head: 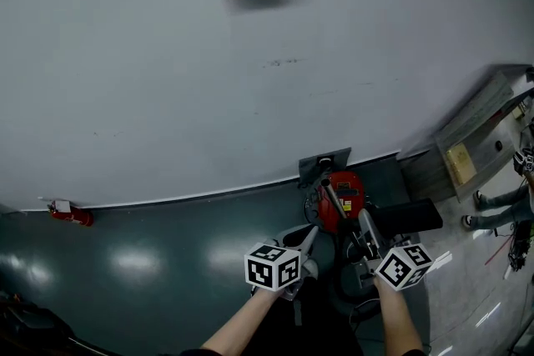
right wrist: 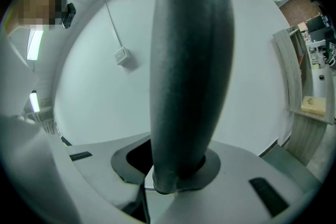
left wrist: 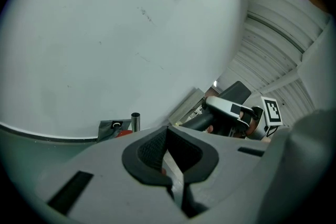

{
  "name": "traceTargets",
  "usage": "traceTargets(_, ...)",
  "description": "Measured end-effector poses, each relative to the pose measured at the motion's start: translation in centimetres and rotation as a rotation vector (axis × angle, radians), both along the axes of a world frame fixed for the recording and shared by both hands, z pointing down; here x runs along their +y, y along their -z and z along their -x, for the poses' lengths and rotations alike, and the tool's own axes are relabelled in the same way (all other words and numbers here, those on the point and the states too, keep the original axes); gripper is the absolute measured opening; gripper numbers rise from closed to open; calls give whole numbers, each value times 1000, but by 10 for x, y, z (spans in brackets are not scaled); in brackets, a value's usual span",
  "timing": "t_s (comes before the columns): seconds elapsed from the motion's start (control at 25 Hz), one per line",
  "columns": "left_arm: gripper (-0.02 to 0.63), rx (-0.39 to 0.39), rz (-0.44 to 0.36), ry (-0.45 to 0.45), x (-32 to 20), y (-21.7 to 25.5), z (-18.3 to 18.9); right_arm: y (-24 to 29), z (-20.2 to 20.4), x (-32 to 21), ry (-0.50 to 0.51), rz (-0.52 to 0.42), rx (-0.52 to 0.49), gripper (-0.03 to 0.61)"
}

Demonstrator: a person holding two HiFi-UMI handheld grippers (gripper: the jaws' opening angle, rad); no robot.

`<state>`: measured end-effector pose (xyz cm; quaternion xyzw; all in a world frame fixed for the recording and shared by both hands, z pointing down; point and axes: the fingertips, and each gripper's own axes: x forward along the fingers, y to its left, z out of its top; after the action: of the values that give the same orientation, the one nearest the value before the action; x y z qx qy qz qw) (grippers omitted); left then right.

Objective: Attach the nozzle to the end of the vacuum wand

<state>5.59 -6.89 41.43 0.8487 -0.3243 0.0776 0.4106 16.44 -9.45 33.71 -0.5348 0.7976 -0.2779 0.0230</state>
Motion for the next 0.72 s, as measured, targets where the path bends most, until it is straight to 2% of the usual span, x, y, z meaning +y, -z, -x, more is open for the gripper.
traceTargets(0.52,3,13,6,64,-54,-47,-19,-30,-1,-83,126,-3,70,94)
traceTargets(0.72,3,-36,-8,114,-74,-84,-28,-44,3,-109,211,1,116,94)
